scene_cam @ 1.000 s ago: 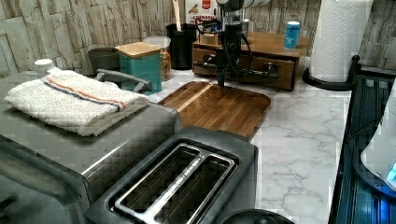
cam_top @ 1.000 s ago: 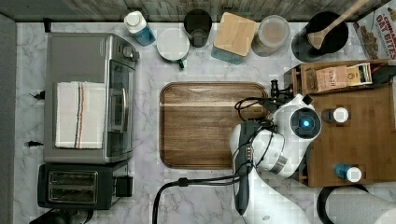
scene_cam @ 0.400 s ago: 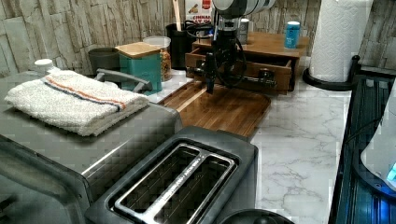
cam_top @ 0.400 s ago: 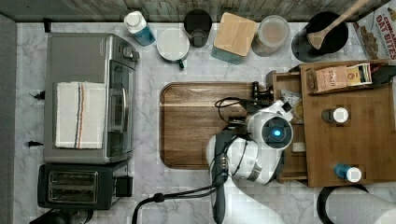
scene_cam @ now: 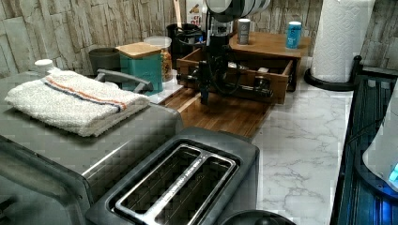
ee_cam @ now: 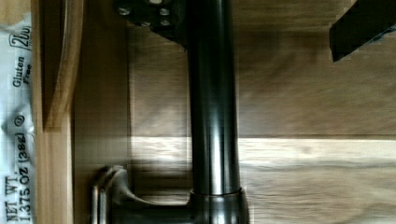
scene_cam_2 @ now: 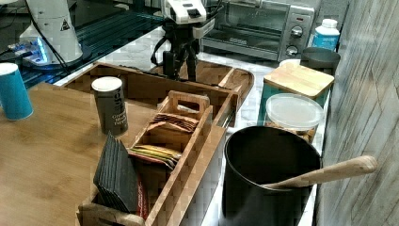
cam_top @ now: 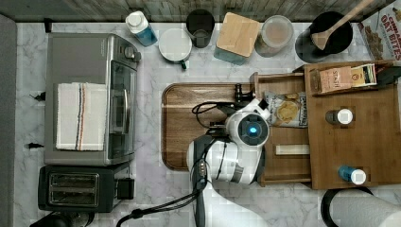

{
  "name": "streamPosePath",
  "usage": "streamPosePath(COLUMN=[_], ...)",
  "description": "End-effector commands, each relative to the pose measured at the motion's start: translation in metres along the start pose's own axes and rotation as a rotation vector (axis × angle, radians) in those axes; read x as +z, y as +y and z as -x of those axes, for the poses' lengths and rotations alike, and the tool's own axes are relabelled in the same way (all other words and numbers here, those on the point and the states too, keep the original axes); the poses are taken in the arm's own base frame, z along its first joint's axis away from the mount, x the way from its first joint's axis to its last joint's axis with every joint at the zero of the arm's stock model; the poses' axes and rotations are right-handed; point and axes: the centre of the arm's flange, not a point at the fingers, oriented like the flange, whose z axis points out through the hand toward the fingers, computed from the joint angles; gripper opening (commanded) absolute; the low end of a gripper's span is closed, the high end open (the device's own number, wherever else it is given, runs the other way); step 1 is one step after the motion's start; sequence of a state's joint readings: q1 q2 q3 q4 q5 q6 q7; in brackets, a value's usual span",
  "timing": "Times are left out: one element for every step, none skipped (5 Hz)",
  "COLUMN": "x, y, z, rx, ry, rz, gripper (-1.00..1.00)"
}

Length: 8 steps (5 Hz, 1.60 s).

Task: Open the drawer.

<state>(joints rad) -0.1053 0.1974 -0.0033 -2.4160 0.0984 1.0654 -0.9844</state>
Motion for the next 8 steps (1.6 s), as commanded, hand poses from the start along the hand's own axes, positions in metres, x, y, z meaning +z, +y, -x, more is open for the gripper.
streamPosePath(x=[0.0100,0.0033,0.0033,0.0033,0.0032,0.0034,0.0033,0.0033], y=[-0.1705,-0.1790,-0.1791,-0.1790,-0.1791,-0.1790,-0.1791,-0.1791], z=[0.0268,0.0293,0.0292,0.0293,0.0292,0.0294,0.0293,0.0293], rx=[-0.140,-0.199,-0.200,-0.199,-0.199,-0.199,-0.200,-0.200], ry=[-0.043,-0.014,-0.014,-0.015,-0.014,-0.015,-0.015,-0.015], rz=[-0.012,0.003,0.003,0.003,0.003,0.003,0.003,0.003], gripper=[1.00,1.00,1.00,1.00,1.00,1.00,1.00,1.00])
